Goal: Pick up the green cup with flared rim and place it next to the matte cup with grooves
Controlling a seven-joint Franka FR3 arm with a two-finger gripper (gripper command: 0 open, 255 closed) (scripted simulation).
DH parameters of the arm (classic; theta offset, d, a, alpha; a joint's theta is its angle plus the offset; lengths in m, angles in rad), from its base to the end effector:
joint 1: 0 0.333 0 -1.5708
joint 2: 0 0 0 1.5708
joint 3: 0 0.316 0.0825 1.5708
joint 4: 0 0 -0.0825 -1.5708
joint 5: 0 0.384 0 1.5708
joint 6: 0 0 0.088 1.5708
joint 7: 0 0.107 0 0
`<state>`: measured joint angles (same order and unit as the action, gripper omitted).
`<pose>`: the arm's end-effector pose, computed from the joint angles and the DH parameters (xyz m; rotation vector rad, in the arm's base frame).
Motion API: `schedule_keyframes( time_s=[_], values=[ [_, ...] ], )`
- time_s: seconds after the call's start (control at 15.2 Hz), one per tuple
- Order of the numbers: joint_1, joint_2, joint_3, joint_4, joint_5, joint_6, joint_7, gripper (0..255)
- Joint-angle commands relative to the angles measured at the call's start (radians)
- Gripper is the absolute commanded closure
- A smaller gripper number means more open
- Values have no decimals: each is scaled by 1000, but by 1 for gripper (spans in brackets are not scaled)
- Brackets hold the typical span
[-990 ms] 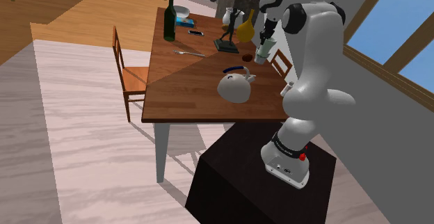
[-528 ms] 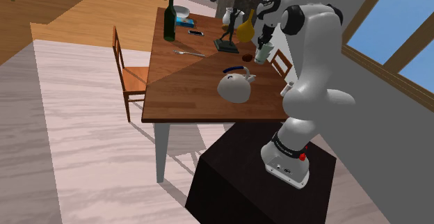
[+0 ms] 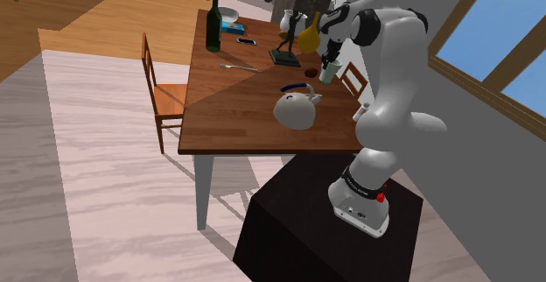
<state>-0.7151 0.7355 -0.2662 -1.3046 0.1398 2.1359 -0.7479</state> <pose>0.4623 -0.5922 0.3265 2.9971 -0.3379 0.0597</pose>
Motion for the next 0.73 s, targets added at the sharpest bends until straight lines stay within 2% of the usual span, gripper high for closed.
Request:
schedule_keyframes(
  time_s=[0.0,0.46,0.53,0.66],
  values=[
    [1,11,2,-11,2,23,0,255],
    [1,11,2,-11,2,23,0,255],
    [1,11,2,-11,2,23,0,0],
    [1,11,2,-11,2,23,0,0]
  ],
)
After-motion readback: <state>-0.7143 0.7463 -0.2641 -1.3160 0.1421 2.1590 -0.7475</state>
